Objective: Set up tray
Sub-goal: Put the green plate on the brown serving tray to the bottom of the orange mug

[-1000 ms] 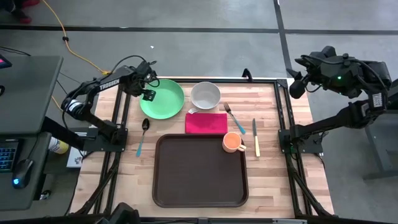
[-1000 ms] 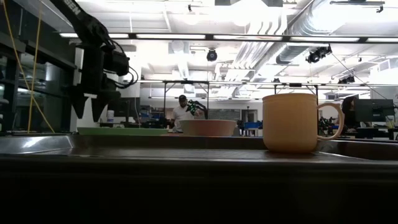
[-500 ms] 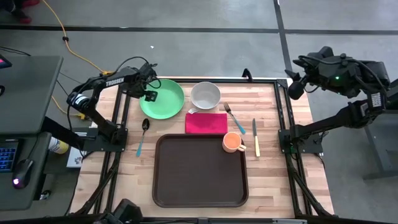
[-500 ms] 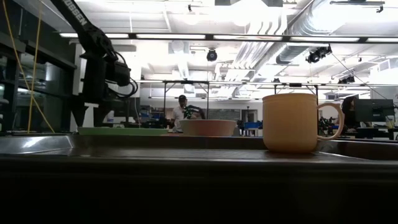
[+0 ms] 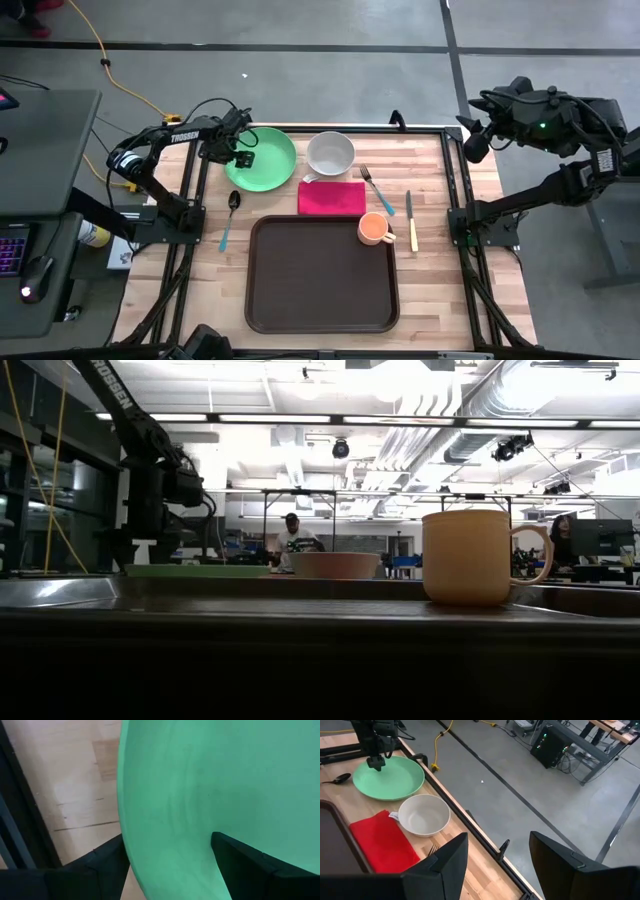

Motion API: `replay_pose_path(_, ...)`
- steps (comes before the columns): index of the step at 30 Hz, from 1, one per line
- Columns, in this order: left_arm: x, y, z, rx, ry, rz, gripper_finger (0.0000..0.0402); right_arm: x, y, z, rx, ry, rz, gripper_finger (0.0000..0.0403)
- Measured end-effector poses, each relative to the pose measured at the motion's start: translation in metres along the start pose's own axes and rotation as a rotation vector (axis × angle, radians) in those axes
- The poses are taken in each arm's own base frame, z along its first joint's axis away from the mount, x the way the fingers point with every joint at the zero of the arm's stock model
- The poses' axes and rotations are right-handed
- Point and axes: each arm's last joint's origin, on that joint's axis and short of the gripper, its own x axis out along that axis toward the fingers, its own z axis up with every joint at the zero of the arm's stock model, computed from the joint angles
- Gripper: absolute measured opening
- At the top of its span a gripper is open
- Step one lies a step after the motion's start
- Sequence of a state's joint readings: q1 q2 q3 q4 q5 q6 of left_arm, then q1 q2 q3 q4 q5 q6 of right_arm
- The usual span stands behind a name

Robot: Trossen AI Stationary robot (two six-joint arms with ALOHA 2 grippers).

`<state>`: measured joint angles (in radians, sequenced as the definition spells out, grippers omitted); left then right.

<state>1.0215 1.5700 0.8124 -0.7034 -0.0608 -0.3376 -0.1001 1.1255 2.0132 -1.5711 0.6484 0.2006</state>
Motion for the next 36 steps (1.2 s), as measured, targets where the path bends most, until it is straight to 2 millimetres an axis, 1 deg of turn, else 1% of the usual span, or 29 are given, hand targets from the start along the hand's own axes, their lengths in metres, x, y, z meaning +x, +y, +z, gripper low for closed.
replay_pose_path(3, 0.0016, 0.0002, -0.0007, 0.012, -0.001, -0.003, 0.0306, 0.0000, 0.0000, 0.0000, 0.000, 0.000, 0.000, 0.0191)
replay_pose_path(6, 0.0019, 0.0000, -0.0004, 0.025, -0.005, -0.005, 0.0290, 0.0000, 0.0000, 0.0000, 0.000, 0.000, -0.001, 0.0191)
replay_pose_path(9, 0.0019, 0.0004, -0.0009, 0.025, -0.001, 0.003, 0.0254, 0.0000, 0.0000, 0.0000, 0.000, 0.000, -0.001, 0.0191)
replay_pose_path(13, 0.0022, 0.0014, -0.0020, 0.022, 0.009, 0.023, 0.0192, 0.0000, 0.0000, 0.0000, 0.000, 0.000, -0.001, 0.0191)
replay_pose_path(18, 0.0022, 0.0005, -0.0016, 0.038, 0.009, -0.001, 0.0121, 0.0000, 0.0000, 0.0000, 0.000, 0.000, -0.001, 0.0191)
replay_pose_path(21, 0.0019, -0.0001, -0.0010, 0.038, 0.005, -0.011, 0.0088, 0.0000, 0.0000, 0.0000, 0.000, 0.000, 0.000, 0.0191)
replay_pose_path(25, 0.0017, -0.0001, -0.0008, 0.034, 0.004, -0.015, 0.0055, 0.0000, 0.0002, 0.0000, 0.000, 0.001, 0.006, 0.0191)
replay_pose_path(28, 0.0017, -0.0002, -0.0008, 0.032, 0.005, -0.017, 0.0037, 0.0000, 0.0002, 0.0000, 0.000, 0.002, 0.008, 0.0191)
replay_pose_path(36, -0.0011, -0.0002, -0.0005, 0.023, -0.021, -0.024, 0.0032, 0.0000, 0.0003, -0.0001, 0.000, 0.002, 0.009, 0.0191)
